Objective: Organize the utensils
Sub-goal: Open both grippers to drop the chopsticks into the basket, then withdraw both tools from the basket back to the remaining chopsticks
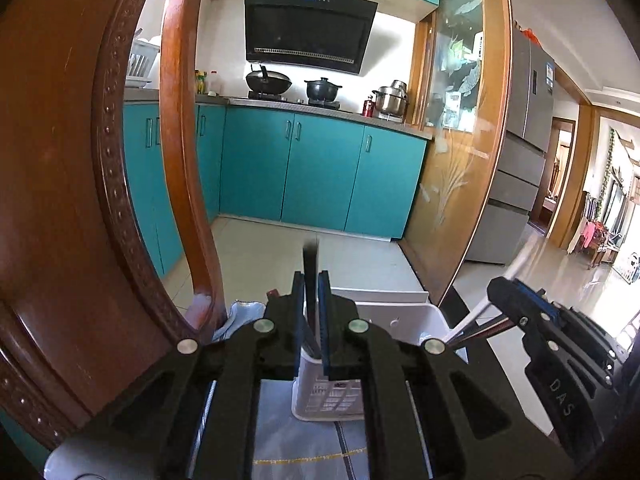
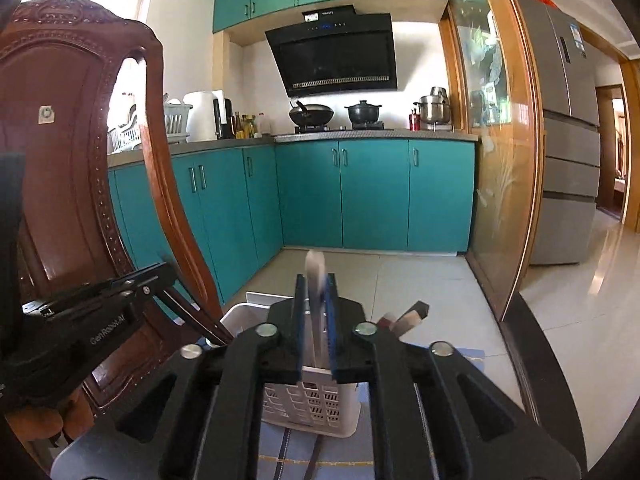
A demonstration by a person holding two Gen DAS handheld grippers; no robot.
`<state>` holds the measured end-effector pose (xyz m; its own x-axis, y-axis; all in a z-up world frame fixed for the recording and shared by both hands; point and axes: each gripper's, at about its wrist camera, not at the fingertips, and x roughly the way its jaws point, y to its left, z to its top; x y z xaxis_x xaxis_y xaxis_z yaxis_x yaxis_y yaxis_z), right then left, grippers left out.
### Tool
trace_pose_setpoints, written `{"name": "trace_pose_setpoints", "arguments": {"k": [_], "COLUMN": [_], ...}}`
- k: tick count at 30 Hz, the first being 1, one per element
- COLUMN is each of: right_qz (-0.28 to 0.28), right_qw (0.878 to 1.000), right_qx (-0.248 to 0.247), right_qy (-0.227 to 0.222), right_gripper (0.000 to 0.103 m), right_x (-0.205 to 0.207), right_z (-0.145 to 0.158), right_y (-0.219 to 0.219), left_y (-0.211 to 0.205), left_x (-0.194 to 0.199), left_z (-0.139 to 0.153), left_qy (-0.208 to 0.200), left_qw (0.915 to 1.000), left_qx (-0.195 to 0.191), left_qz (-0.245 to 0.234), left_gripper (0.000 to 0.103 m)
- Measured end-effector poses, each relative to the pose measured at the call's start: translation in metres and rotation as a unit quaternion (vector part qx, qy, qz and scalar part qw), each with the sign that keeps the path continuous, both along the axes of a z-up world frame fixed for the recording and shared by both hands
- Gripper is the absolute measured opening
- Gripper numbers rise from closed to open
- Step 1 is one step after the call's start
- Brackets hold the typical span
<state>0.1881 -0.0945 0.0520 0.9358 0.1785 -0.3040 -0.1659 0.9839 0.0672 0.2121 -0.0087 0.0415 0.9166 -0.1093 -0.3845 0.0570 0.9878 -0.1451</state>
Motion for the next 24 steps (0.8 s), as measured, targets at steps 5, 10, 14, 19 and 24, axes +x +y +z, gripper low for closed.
{"name": "trace_pose_setpoints", "arguments": {"k": [5, 10, 14, 19, 24], "right_qz": [0.013, 0.053, 0.105, 0.177, 0.082], "right_qw": [0.999, 0.994, 0.992, 0.981, 0.965], "right_qx": [0.010, 0.014, 0.026, 0.027, -0.014], "right_qy": [-0.036, -0.094, -0.068, 0.071, 0.249], "right_gripper": [0.031, 0.039, 0.039, 0.039, 0.039], "right_x": [-0.019, -0.058, -0.075, -0.064, -0.009], "right_z": [0.011, 0.022, 0.013, -0.048, -0.122], "right_y": [-0.005, -0.014, -0.021, -0.014, 0.001], "left_y": [0.001, 0.008, 0.018, 0.033, 0.036], "left_x": [-0.011, -0.037, -0.056, -0.070, -0.068], "left_z": [0.002, 0.008, 0.009, 0.000, -0.020], "left_qy": [-0.012, -0.048, -0.069, -0.065, -0.024], "left_qw": [0.9999, 0.9988, 0.9976, 0.9975, 0.9994], "left_qx": [0.001, -0.002, -0.005, -0.017, -0.010], "left_qz": [-0.004, -0.008, 0.005, 0.020, 0.022], "left_gripper": [0.010, 0.025, 0.026, 0.036, 0.038]}}
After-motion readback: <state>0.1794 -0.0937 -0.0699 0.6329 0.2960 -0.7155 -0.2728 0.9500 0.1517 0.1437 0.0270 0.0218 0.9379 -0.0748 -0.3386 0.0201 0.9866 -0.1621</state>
